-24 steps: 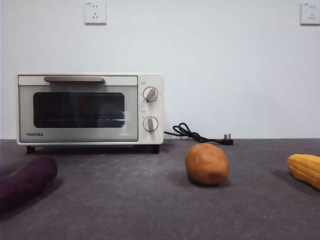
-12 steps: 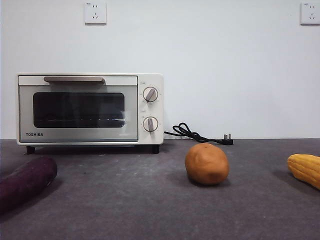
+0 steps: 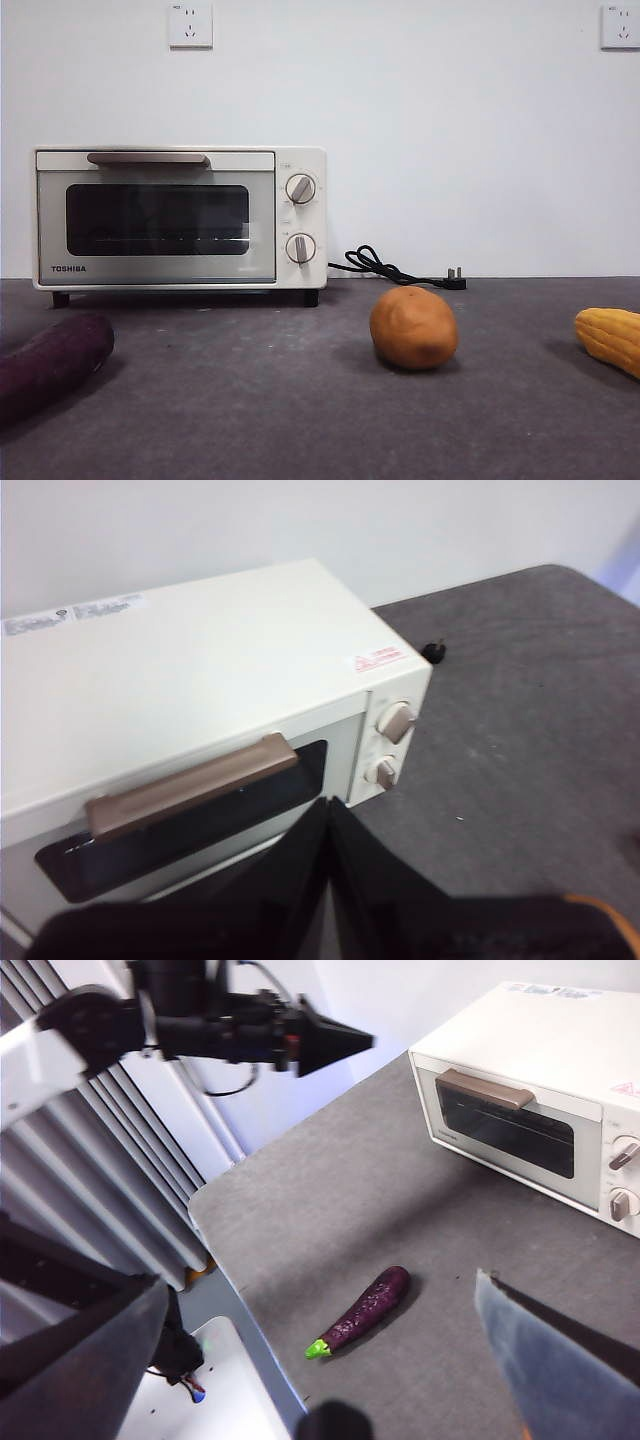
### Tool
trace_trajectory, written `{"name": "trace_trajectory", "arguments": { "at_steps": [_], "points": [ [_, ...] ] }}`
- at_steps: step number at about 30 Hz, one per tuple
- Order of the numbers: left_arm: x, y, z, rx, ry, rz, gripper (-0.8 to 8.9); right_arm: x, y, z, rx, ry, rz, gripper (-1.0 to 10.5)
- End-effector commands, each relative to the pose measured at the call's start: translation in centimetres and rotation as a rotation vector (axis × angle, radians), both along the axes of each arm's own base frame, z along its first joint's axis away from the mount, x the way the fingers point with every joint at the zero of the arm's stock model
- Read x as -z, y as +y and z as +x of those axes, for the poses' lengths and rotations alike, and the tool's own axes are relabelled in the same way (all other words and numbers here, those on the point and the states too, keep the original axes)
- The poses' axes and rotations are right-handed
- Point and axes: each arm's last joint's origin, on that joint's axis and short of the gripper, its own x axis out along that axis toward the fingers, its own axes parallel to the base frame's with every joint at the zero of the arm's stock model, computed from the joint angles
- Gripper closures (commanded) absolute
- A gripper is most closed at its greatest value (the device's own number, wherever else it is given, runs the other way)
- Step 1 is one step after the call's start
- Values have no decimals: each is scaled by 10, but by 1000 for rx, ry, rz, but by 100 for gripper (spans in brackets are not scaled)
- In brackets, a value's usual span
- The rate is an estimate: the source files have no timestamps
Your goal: Take the eggplant from the table,put the eggplant in the oven
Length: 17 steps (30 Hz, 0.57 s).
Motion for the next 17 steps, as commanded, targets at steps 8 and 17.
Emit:
{"name": "trace_trajectory", "arguments": {
  "at_steps": [8,17],
  "points": [
    [50,19,70,-66,82,22,820,2,3,3,-9,15,-13,375],
    [79,42,103,-79,96,-20,820,6,8,14,-7,46,-28,375]
  ]
}}
